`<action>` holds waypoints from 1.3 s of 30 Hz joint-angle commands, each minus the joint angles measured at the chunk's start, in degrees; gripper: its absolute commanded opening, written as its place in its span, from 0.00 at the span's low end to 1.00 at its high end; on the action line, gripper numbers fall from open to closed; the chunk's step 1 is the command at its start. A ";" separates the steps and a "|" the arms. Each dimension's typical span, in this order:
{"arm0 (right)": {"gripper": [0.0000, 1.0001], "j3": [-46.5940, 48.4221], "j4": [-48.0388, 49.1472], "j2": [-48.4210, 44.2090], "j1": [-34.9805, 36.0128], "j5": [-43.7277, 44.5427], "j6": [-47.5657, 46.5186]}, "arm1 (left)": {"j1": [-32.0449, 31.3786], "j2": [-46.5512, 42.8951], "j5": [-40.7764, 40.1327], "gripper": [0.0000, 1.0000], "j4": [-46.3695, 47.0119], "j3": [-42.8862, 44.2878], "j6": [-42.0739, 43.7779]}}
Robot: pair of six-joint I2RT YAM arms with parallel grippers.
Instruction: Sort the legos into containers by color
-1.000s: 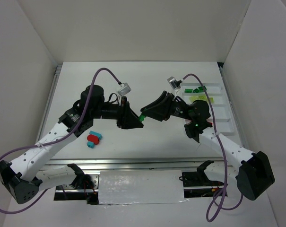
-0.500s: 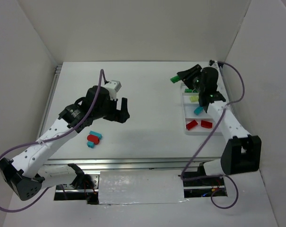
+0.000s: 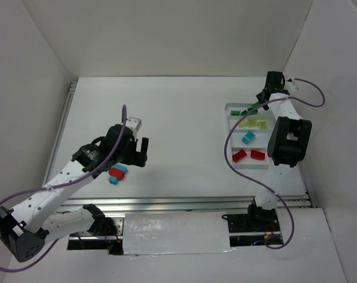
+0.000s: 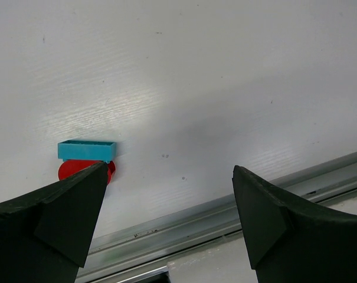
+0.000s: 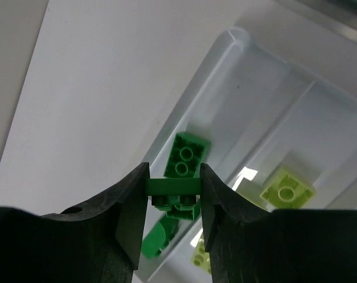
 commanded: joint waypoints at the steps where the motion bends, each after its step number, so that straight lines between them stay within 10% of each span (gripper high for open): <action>1: 0.00 7.33 -5.27 2.94 -0.91 4.36 -1.26 | 0.10 -0.16 -1.33 0.99 1.79 0.51 0.96; 10: 0.10 14.71 -7.47 9.37 -3.03 5.50 -3.01 | 0.10 0.10 0.95 1.00 2.94 0.16 1.84; 20: 0.80 15.25 -7.21 9.10 -3.47 3.58 -4.25 | 0.72 0.37 2.98 0.99 3.38 0.33 2.54; 34: 0.84 15.53 -6.69 9.21 -3.21 -0.02 -5.82 | 1.60 0.72 3.07 1.00 3.29 0.33 2.54; 39: 1.00 13.22 -4.39 2.17 -0.32 -6.00 -8.36 | 3.26 2.03 -2.72 1.00 1.37 1.29 -0.52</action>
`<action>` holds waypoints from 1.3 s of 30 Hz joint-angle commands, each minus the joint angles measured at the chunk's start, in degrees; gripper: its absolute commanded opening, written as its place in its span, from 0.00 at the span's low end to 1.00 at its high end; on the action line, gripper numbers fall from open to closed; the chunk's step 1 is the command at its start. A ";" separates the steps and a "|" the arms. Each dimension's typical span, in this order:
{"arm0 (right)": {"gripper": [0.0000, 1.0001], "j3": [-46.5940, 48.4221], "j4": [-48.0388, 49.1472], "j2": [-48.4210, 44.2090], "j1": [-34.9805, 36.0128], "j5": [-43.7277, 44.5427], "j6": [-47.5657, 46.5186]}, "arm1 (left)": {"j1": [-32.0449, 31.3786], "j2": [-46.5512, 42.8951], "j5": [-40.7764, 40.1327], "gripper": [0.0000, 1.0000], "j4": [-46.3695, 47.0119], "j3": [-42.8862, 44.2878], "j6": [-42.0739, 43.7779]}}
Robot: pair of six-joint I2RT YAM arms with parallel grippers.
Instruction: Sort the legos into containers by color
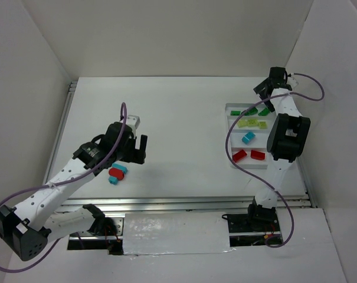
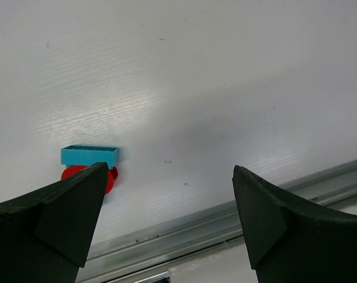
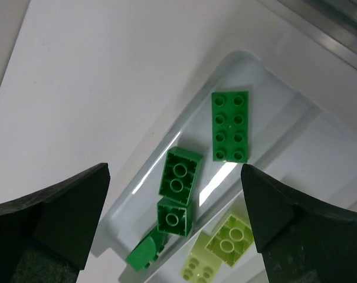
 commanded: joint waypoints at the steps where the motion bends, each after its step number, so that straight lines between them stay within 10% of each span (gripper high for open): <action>1: 1.00 0.83 1.25 -9.10 4.71 -3.21 -3.52 | 2.26 1.73 -7.61 1.00 -1.11 1.73 -2.30; 9: 1.00 -13.70 2.02 -30.70 24.49 1.45 -11.08 | 15.97 5.59 -18.55 1.00 -7.09 4.02 -11.97; 18: 1.00 -38.78 9.93 -50.06 39.52 -16.63 -11.17 | 21.78 14.38 -5.55 1.00 -6.04 3.94 -12.50; 39: 1.00 -50.84 12.40 -63.09 41.21 -27.02 -13.99 | 18.70 9.21 -5.36 1.00 -0.06 -14.34 -31.65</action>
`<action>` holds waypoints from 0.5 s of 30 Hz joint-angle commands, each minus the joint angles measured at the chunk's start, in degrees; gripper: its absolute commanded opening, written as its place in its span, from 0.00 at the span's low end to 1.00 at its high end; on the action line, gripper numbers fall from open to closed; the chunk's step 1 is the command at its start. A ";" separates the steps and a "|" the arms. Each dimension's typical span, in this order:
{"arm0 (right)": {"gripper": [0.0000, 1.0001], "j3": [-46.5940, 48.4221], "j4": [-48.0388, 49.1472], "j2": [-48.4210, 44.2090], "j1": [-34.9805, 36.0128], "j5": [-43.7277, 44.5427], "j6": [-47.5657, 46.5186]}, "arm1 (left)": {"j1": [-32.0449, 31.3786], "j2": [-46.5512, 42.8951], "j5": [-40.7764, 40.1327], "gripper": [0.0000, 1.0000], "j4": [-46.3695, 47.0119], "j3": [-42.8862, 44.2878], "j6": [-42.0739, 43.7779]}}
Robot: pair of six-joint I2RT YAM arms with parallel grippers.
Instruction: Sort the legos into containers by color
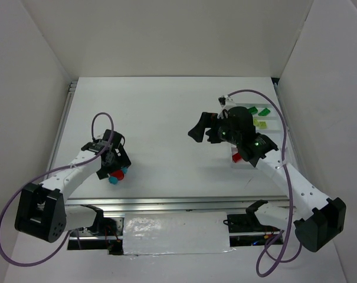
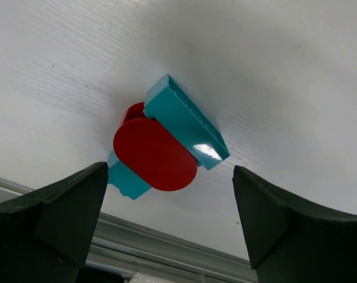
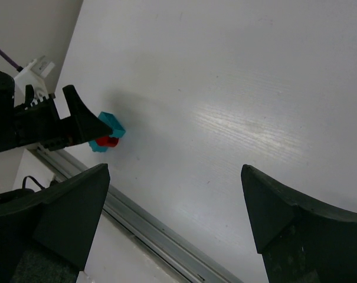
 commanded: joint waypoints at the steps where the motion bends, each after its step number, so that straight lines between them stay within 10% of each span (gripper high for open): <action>1: 1.00 -1.25 2.70 -0.47 0.03 -2.24 -1.03 | -0.51 -3.64 -2.45 1.00 -0.43 -0.94 -7.02; 15: 1.00 -3.09 5.51 1.81 0.47 -5.23 -0.15 | -0.95 -3.49 -8.00 0.99 -12.30 2.64 -31.47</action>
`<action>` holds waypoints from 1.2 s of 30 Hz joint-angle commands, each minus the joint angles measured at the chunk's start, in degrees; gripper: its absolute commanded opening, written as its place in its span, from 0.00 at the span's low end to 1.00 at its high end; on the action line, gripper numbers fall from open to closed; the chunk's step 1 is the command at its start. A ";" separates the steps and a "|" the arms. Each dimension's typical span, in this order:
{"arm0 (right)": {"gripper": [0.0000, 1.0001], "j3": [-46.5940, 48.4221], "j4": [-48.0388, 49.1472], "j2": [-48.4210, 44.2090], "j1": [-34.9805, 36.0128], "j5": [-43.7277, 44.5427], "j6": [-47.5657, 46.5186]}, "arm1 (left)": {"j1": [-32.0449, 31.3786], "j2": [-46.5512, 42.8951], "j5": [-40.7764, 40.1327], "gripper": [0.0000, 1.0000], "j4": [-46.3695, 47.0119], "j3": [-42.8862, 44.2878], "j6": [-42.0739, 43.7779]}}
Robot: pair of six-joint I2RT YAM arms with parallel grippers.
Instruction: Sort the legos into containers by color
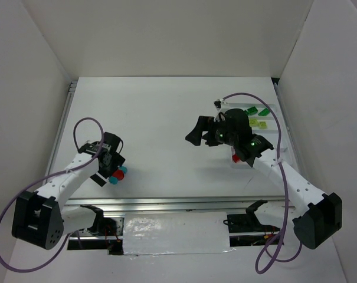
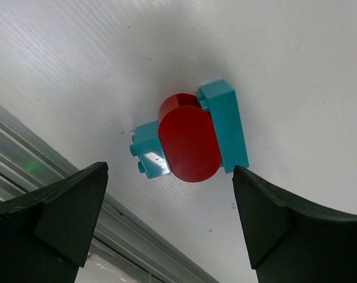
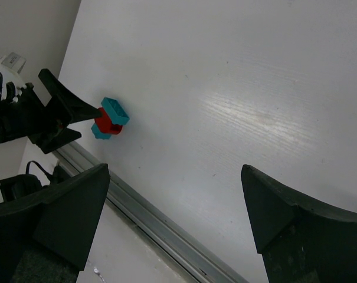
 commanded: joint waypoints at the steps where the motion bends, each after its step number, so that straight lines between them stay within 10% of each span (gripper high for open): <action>1: 1.00 -0.62 3.13 0.17 0.54 -1.30 -0.28 | -0.23 3.69 -1.10 0.99 -3.86 4.18 -6.75; 36: 1.00 -2.38 4.71 1.84 0.80 -3.76 -1.51 | -0.23 13.54 1.19 0.98 7.64 -1.00 -6.76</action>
